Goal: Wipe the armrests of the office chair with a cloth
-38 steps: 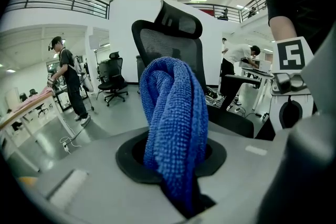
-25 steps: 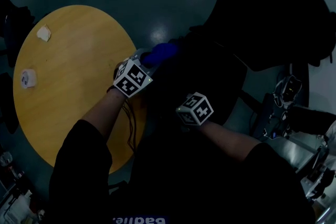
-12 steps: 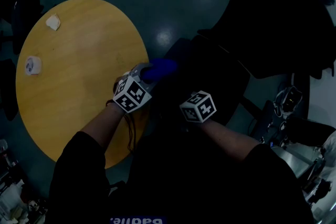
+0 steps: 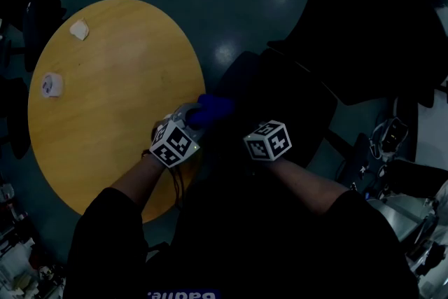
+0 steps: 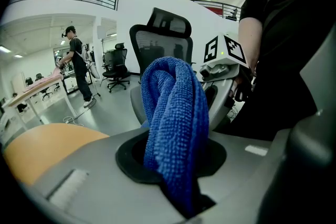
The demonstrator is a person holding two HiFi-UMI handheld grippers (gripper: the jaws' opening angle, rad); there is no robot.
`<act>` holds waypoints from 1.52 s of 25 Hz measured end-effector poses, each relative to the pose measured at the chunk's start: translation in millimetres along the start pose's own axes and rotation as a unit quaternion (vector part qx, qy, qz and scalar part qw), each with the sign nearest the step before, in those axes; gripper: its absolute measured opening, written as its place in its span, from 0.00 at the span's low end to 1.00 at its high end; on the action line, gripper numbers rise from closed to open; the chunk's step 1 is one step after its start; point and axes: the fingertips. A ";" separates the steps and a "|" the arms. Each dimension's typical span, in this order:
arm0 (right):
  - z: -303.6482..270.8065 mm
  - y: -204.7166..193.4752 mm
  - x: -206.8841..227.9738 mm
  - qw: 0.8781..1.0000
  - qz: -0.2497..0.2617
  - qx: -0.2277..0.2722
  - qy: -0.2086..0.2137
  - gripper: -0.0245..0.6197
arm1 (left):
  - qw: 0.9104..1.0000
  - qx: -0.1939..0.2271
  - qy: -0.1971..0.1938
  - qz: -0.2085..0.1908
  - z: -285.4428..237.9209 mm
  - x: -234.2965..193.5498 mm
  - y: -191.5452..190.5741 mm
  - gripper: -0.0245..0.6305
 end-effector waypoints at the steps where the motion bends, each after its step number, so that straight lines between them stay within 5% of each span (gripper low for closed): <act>1: 0.0 -1.0 -1.7 1.000 0.001 0.000 0.002 0.05 | 1.000 -0.001 -0.001 0.001 1.5 3.6 -1.4 0.20; 14: -6.6 -17.7 -17.9 1.000 -0.009 0.002 0.023 0.05 | 0.999 0.020 -0.030 0.018 36.9 28.3 0.1 0.20; 25: 21.4 -34.4 -0.1 0.998 -0.045 0.035 0.002 0.05 | 0.994 0.087 0.028 -0.057 -4.7 -69.6 118.5 0.20; 31: 25.3 -35.4 7.0 0.993 -0.090 0.070 0.015 0.05 | 0.992 0.036 -0.017 -0.122 -72.2 -73.2 141.1 0.20; 38: -7.0 -29.2 -24.3 0.984 -0.123 0.093 0.092 0.05 | 0.971 -0.041 -0.068 -0.224 -116.4 -76.8 131.5 0.20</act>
Point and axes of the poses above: the fingertips, and each gripper's own axes: z backward along the fingers, x to its right, y out of its top, and after that the axes turned 3 degrees about -y, right-handed
